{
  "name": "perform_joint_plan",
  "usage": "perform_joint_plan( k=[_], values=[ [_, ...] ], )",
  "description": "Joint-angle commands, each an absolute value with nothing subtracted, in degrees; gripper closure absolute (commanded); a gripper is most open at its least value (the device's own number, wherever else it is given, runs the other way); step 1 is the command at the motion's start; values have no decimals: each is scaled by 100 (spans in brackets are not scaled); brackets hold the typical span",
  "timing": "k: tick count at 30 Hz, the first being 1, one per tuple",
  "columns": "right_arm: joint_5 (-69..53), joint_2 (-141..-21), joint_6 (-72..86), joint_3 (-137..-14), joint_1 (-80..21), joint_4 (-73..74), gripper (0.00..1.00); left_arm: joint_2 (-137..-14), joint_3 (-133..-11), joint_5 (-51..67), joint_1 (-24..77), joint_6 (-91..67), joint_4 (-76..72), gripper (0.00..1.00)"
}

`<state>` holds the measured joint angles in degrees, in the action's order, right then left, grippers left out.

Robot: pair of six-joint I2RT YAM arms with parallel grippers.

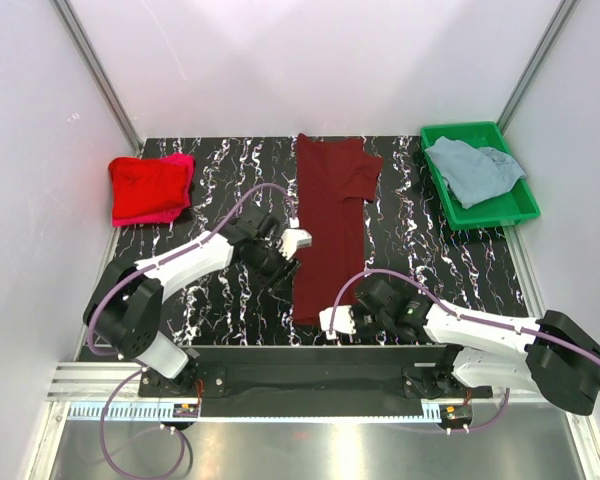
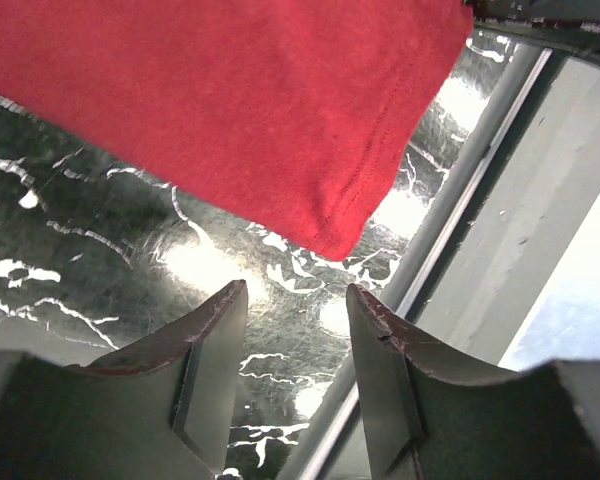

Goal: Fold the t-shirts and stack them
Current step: Fold the tshirt

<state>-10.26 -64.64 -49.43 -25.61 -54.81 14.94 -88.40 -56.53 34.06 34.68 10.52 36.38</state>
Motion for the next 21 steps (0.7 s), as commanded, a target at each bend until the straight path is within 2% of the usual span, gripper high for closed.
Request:
perform_joint_plan(
  k=[1,10,21],
  values=[
    [-765,-6425,-5018,-2584,-5528,1134,100,-8859,-5555,3998,3200,669,3481,48],
    [-317,-6319,-5054,-3295,-5520,1476,100,-9017,-5379,4429,3015,150,3235,44],
    [-176,-6284,-4975,-3542,-5528,1731,100,-9563,-5581,4834,3015,123,3392,50]
  ],
)
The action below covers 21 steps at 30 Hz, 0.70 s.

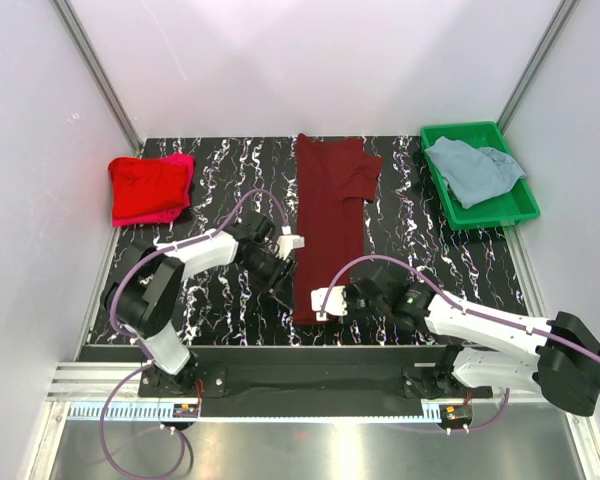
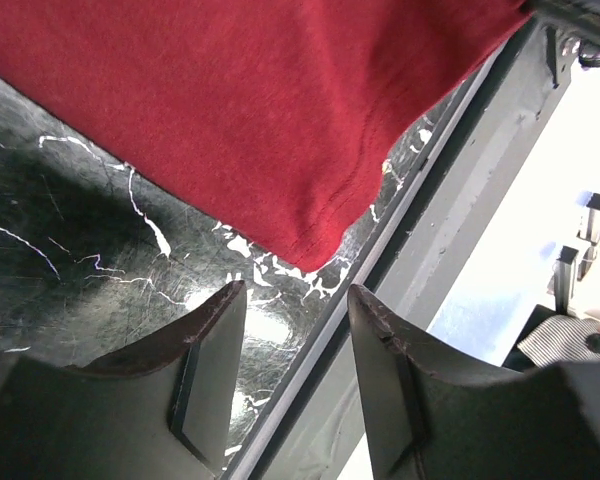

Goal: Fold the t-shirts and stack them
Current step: Fold the tshirt

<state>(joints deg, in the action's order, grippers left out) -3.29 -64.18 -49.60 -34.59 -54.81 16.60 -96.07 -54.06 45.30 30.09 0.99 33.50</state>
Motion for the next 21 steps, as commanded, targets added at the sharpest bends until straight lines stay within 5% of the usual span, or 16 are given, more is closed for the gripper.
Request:
perform_joint_plan(
  k=[1,12,21],
  values=[
    [-167,-6284,-4922,-3525,-5528,1731,100,-9502,-5555,4790,3015,175,3419,50],
    [-79,-6301,-4667,-3551,-5318,1469,100,-9176,-6231,3463,3014,905,3842,51],
    [-114,-6320,-4579,-3621,-4922,1143,100,-9975,-6539,4613,3050,299,4078,52]
  ],
)
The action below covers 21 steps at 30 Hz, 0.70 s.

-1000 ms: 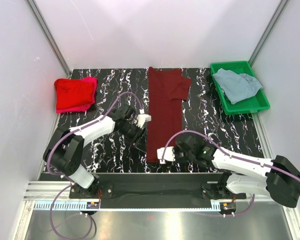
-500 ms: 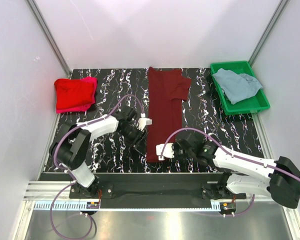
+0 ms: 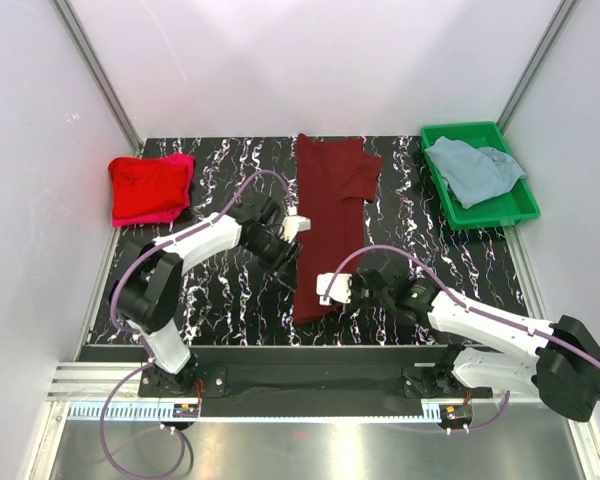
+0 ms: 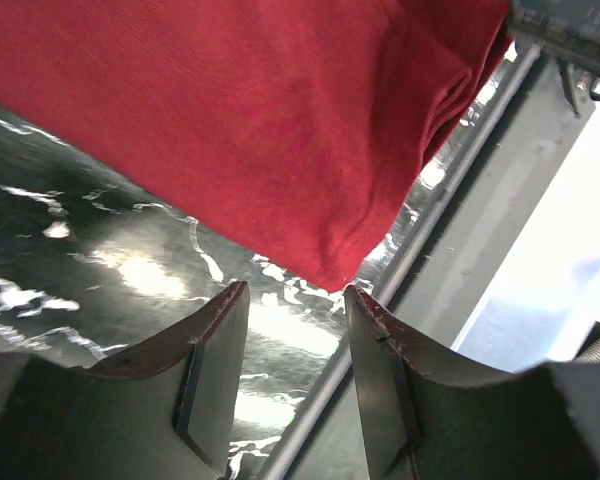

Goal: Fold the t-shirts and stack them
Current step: Fold the tshirt

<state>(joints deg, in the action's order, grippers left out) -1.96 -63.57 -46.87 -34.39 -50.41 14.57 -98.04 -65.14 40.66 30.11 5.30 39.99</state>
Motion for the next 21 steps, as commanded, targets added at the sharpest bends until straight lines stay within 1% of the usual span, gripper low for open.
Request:
perform_joint_plan(
  k=[1,9,13,21],
  values=[
    [-114,-6311,-4570,-3612,-4913,1134,100,-10071,-6487,4684,3059,299,4087,52],
    [-105,-6249,-4561,-3595,-4790,1072,100,-9941,-5880,4957,3085,26,3727,52],
    [-132,-6284,-4553,-3595,-4772,1028,100,-9853,-5529,5194,3146,-395,3533,51],
    [-149,-6310,-4561,-3586,-4764,949,100,-9957,-5388,5361,3261,-580,3287,50]
  ],
)
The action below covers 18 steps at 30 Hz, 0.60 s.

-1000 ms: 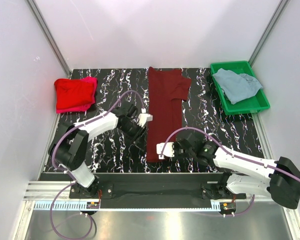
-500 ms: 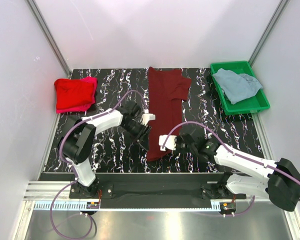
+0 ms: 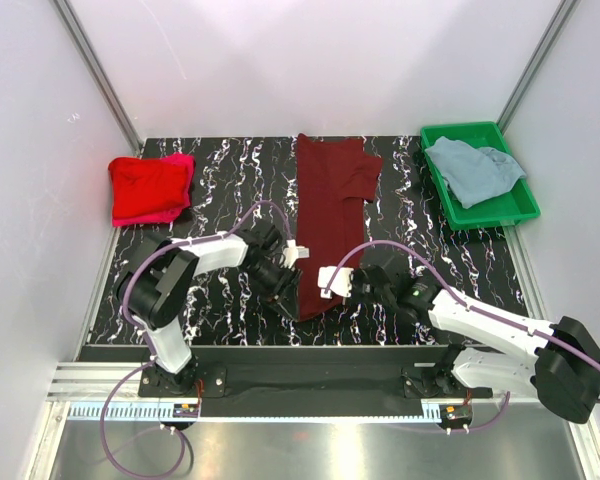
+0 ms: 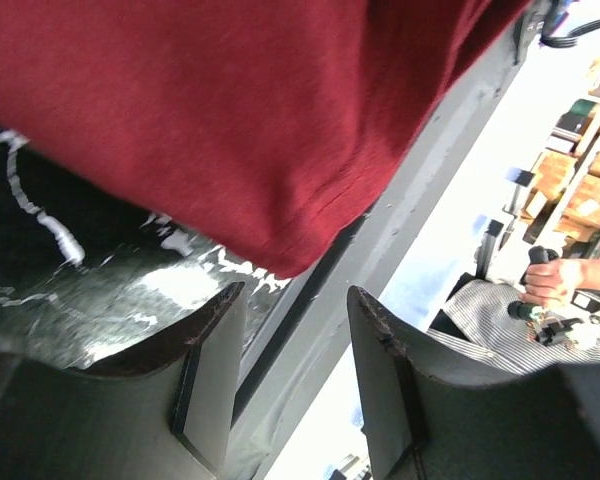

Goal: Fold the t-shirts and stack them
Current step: Fold the tshirt

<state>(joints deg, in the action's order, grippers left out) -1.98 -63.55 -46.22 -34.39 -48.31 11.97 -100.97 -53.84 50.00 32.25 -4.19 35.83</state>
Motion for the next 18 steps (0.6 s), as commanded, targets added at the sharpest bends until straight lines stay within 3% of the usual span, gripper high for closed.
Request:
perform_joint_plan(
  k=[1,12,18],
  values=[
    [-141,-6302,-4553,-3586,-4764,949,100,-10010,-5431,5379,3269,-606,3278,50],
    [-132,-6302,-4579,-3595,-4693,967,100,-10476,-5651,5467,3287,-659,3261,50],
    [-149,-6293,-4553,-3586,-4685,967,100,-10573,-5765,5458,3270,-580,3261,73]
  ],
)
